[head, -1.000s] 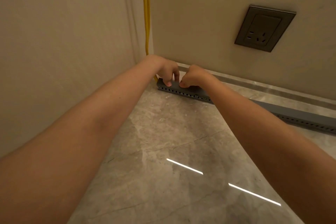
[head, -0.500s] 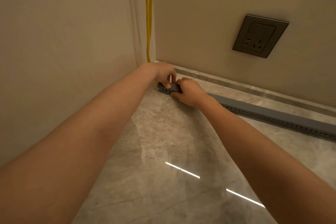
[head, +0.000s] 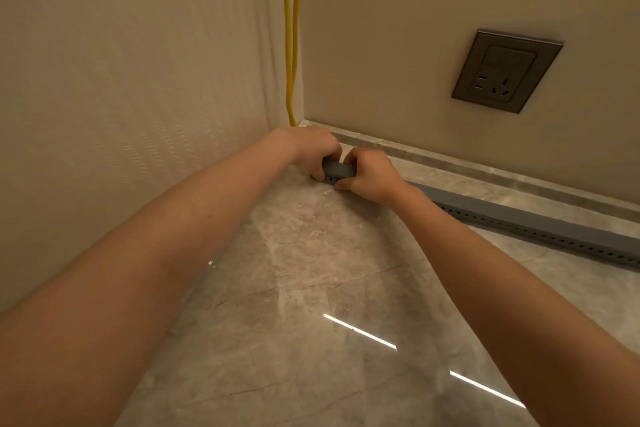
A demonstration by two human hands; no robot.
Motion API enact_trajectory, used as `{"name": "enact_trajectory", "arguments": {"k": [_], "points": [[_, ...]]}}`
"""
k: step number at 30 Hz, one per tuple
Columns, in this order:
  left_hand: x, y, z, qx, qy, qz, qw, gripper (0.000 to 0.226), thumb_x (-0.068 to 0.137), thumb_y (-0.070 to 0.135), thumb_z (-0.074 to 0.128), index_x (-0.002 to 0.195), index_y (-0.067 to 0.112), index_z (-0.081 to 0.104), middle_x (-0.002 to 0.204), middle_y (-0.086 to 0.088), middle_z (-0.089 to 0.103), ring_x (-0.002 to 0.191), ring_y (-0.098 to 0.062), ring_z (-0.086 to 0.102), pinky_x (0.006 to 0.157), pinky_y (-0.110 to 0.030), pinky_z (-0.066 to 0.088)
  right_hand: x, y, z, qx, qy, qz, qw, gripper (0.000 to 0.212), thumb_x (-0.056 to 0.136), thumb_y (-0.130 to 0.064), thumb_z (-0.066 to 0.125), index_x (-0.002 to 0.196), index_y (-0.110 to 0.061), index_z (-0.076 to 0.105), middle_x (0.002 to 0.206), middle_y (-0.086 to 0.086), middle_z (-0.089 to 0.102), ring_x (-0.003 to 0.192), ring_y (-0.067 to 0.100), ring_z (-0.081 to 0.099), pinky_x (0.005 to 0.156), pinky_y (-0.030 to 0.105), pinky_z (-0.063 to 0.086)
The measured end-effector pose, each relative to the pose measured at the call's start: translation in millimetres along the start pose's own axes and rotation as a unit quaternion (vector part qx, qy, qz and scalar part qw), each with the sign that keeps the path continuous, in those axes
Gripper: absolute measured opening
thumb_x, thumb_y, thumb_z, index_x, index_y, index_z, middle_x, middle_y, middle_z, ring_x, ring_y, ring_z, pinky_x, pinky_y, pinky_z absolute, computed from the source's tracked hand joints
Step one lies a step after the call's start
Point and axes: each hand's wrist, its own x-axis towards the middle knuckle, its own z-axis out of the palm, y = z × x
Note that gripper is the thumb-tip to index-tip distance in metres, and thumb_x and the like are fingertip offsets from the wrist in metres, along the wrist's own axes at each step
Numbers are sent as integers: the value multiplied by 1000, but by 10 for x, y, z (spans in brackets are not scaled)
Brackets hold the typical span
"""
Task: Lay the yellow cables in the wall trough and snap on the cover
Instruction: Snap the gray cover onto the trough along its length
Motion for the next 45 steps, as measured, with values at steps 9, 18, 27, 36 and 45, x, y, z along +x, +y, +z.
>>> {"name": "enact_trajectory", "arguments": {"k": [9,18,27,36,45], "points": [[59,73,-85,-14,-25,-19,999,41,70,29,76,108,16,65,95,-3,66,92,-24,63,76,-33,51,56,-155,-8,-98,-41,-22,994,27,81,-19,57,103,-4,63,102,16,68,90,33,62,63,29,39],[37,50,28,29,-1,1,1000,40,70,29,76,105,14,64,99,-7,67,88,-25,63,79,-36,53,78,-89,-171,-140,-86,-77,983,28,84,-32,58,97,-8,63,95,14,68,73,25,51,63,29,38],[23,38,26,56,3,14,998,39,74,24,75,108,12,63,106,-10,67,95,-28,63,82,-36,50,38,-71,-158,-154,-56,-103,981,31,85,-30,56,102,-4,60,98,17,67,71,25,47,62,29,34],[-157,-135,2,106,19,19,994,29,88,32,60,112,16,63,107,-5,68,100,-26,60,86,-32,48,17,-66,-147,-231,-75,-131,961,36,96,-30,42,120,-5,52,118,15,55,102,32,57,73,32,38],[-166,-76,-1,107,-6,-17,994,31,87,24,62,116,12,65,106,-12,67,105,-29,59,79,-34,47,37,-61,-111,-181,-89,-79,976,30,96,-29,44,112,-8,58,110,15,60,97,30,55,70,30,35]]}}
